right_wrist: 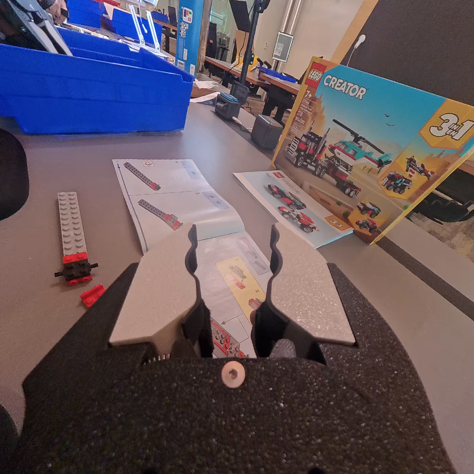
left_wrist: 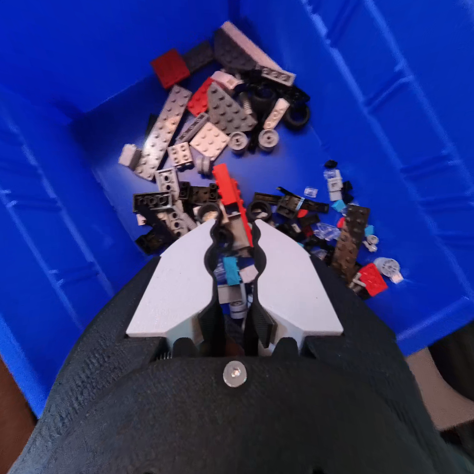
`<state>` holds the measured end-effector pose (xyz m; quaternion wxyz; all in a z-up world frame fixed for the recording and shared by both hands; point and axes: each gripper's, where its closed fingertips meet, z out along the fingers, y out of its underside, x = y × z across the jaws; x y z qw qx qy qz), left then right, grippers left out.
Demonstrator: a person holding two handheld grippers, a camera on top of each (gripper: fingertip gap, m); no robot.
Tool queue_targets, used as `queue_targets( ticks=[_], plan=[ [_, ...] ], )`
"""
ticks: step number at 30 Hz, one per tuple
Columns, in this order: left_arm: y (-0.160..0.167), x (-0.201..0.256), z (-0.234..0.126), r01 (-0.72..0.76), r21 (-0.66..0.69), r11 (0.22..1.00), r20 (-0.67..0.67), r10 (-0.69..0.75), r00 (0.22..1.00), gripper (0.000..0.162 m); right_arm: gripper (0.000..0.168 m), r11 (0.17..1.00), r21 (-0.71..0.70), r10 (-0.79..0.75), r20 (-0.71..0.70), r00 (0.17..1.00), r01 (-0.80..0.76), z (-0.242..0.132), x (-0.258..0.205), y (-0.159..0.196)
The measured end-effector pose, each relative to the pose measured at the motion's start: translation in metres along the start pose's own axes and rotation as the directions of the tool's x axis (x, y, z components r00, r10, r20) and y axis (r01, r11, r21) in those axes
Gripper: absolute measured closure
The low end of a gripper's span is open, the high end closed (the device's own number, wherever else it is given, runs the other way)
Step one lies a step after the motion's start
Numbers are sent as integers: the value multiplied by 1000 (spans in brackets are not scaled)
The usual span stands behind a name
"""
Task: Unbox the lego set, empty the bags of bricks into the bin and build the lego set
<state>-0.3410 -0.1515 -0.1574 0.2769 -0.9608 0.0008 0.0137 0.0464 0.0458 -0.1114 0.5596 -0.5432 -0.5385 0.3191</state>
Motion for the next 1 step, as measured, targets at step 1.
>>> queue_targets(
  ticks=[1],
  plan=[
    [3,6,0,-19,-12,1000,-33,19,999,138,113,1000,3,1,-1,1000,-1,0,0,-1]
  ],
)
